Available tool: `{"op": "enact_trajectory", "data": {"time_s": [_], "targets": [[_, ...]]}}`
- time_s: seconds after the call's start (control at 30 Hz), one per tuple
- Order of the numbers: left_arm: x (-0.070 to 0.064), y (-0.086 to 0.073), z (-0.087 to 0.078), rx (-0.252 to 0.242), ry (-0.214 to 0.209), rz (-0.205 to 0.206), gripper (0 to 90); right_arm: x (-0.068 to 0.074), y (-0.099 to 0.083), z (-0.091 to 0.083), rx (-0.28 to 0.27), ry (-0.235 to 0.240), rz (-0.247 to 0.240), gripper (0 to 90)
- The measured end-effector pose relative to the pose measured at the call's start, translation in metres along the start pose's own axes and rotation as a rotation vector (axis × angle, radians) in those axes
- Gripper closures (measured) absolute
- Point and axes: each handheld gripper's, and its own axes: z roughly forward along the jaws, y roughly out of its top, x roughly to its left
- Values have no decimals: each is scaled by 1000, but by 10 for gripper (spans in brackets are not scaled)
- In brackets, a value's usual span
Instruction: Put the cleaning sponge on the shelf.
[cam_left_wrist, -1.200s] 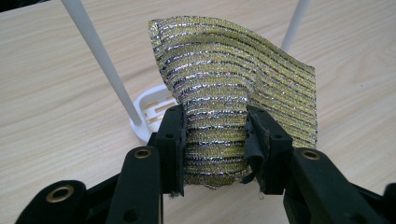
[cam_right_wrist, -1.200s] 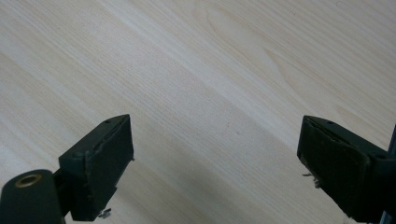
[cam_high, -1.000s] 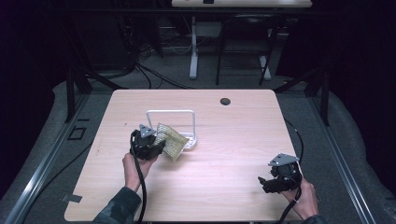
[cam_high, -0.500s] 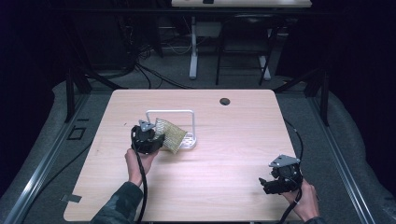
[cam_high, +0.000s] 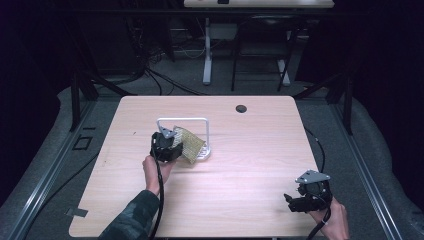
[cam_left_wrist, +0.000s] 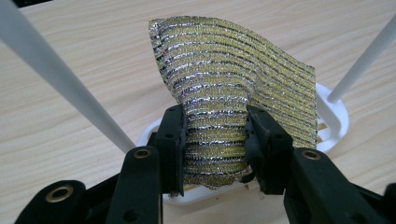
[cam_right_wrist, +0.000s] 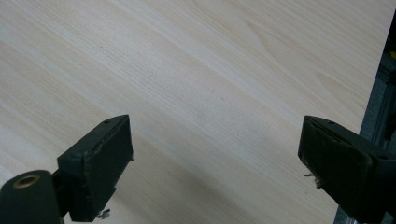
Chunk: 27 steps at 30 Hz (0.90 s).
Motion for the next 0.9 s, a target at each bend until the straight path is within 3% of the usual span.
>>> {"op": "enact_trajectory", "data": {"time_s": [0.33, 0.53, 0.67, 0.9], "targets": [[0, 1, 15, 37, 7, 14, 584, -1, -7, -4, 6, -8, 20, 92], [-1, -1, 21, 66, 32, 38, 502, -1, -7, -2, 7, -7, 15, 92], [-2, -1, 21, 64, 30, 39, 410, -2, -7, -3, 17, -4, 16, 93], [-5, 1, 18, 50, 34, 65, 335, -1, -7, -3, 16, -1, 0, 92]]}}
